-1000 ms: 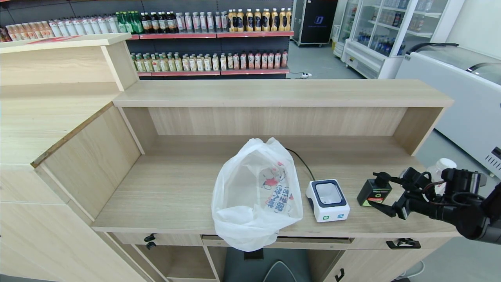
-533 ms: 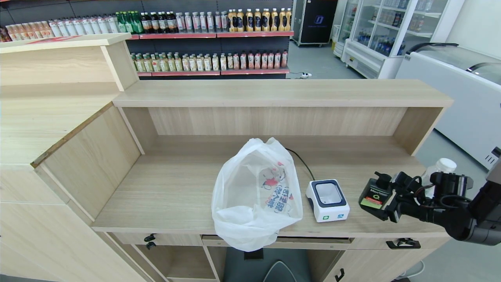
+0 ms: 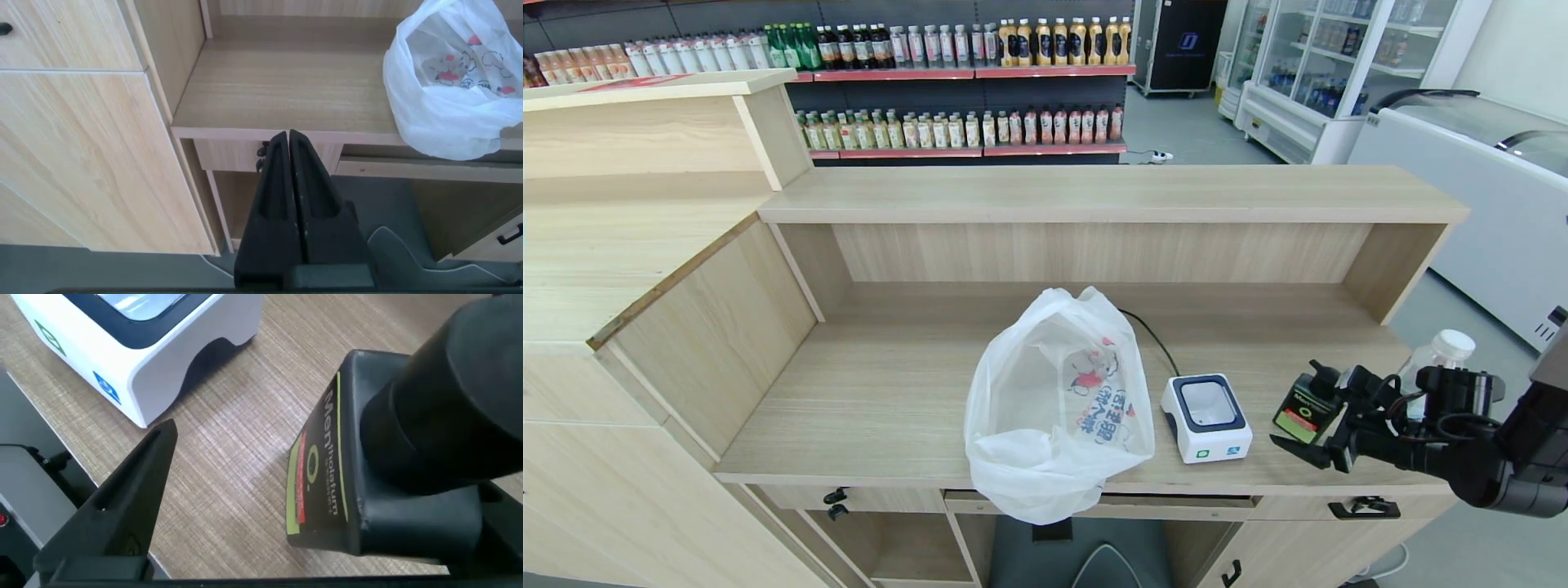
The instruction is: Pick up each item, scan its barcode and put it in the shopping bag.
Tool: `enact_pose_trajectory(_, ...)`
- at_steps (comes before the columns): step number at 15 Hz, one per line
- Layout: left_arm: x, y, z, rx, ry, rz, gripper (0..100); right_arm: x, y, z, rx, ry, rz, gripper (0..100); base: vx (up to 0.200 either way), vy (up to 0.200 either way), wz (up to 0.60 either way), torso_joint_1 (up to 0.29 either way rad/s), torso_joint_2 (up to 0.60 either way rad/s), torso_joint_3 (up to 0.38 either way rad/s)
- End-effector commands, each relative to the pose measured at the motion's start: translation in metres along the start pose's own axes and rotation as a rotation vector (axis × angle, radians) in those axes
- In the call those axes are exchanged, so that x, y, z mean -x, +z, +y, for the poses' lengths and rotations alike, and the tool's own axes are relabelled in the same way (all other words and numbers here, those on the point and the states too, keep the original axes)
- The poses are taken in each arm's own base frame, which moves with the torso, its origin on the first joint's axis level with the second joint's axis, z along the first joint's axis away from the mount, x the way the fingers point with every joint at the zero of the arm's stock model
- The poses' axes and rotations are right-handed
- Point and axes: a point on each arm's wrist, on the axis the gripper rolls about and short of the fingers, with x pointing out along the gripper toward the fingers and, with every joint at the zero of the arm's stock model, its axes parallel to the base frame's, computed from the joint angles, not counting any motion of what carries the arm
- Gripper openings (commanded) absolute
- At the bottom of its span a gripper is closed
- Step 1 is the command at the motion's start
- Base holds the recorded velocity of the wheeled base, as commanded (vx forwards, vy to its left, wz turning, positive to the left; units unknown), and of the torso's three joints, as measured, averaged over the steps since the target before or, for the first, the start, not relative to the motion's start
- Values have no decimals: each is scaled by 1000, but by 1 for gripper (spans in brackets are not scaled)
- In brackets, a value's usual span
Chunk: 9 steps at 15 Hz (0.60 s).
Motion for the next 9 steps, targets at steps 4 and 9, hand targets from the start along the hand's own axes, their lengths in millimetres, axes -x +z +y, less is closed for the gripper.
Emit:
enact_pose_trajectory(4,0,0,0,0,1,0,0,2,-2,1,-6,-4,8,0,0,0,0,0,0,0)
enact_pose_trajectory(9,0,0,0,0,1,0,0,22,2,-7,26,-74,-7,0,0,0,0,0,0,0)
